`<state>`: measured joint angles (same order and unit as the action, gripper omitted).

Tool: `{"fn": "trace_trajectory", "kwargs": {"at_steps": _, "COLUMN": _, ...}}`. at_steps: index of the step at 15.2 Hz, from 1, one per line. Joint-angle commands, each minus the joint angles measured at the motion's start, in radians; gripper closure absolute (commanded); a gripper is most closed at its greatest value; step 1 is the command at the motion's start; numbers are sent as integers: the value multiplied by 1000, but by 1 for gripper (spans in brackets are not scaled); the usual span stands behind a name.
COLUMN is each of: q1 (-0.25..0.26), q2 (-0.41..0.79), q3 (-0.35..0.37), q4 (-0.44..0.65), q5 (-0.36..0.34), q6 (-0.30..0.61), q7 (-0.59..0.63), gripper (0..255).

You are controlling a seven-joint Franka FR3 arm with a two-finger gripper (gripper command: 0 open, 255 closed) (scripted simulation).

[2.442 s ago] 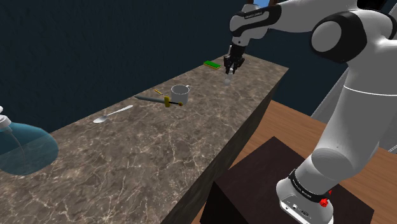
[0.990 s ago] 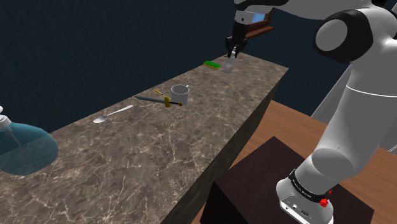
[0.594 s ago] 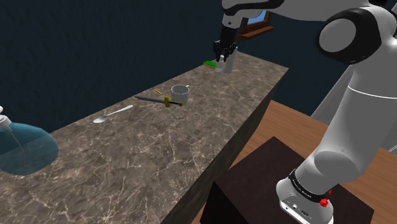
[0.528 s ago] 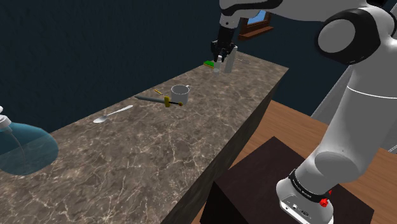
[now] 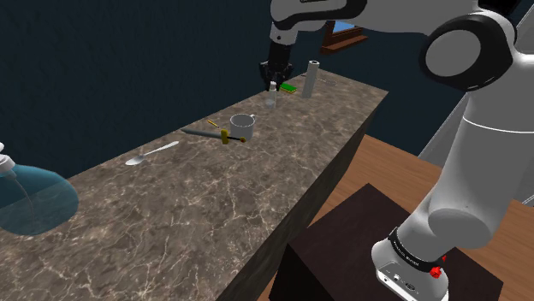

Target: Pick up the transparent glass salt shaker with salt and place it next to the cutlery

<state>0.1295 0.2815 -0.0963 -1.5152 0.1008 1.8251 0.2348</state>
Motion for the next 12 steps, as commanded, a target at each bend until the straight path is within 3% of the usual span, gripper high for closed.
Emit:
{"fn": "trace_trajectory", "kwargs": {"at_steps": 1, "q1": 27, "q2": 15, "q3": 14, "q4": 13, "q5": -4, "q6": 6, "q7": 43, "gripper": 255}}
{"fn": "trace_trajectory", "kwargs": {"at_steps": 12, "q1": 172, "q2": 180, "q3": 80, "q4": 192, "q5": -30, "q6": 7, "q7": 259, "gripper": 255}}
